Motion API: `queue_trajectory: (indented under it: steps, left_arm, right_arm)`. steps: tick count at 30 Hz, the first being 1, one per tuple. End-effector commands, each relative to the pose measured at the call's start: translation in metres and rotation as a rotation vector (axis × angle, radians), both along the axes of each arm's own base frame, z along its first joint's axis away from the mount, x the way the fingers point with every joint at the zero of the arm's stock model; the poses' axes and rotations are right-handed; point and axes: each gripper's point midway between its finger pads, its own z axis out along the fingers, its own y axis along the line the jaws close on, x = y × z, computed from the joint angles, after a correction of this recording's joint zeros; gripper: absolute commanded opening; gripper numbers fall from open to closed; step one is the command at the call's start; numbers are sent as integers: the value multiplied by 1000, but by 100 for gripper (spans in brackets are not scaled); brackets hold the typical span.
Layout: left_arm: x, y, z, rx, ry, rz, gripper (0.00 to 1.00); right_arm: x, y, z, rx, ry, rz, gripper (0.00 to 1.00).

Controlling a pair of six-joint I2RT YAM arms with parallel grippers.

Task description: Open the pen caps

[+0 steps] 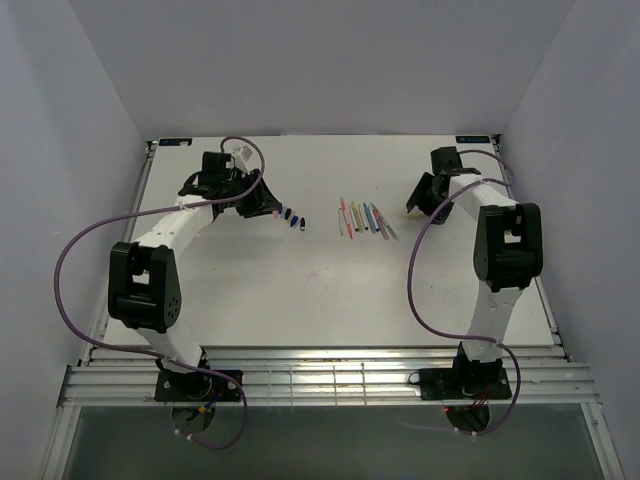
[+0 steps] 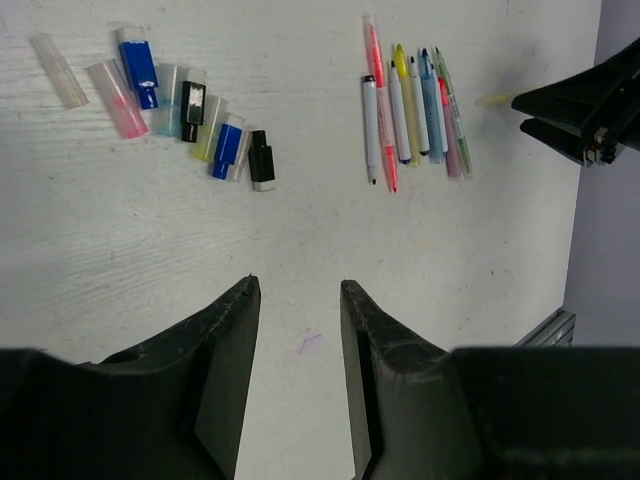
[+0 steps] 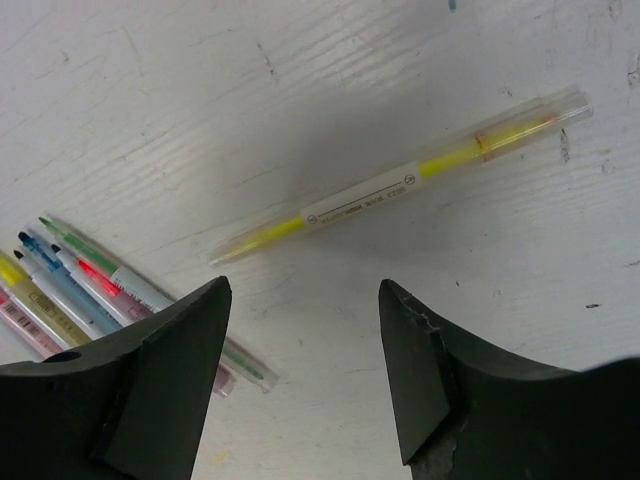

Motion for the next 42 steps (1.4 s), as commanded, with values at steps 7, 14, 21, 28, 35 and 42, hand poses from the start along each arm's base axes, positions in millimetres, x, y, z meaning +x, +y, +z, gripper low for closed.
queue_trajectory:
  steps: [7, 14, 21, 28, 35, 42]
  left_arm:
    - [-12, -32, 33, -65, -111, -88, 49]
    - [-15, -36, 26, -59, -98, -104, 49]
    - [-19, -39, 23, -68, -90, -119, 49]
    - [-22, -41, 23, -84, -88, -120, 49]
    - [-22, -42, 30, -94, -107, -120, 49]
    - [-29, -42, 28, -100, -94, -117, 49]
  right_arm:
    - [15, -4, -12, 34, 29, -131, 69]
    - [26, -2, -20, 44, 48, -163, 69]
    - [20, -11, -32, -62, 137, -179, 67]
    - [6, -25, -33, -197, 196, -143, 64]
    - [-11, -35, -51, -273, 305, -62, 60]
    - [-35, -42, -69, -308, 357, -12, 21]
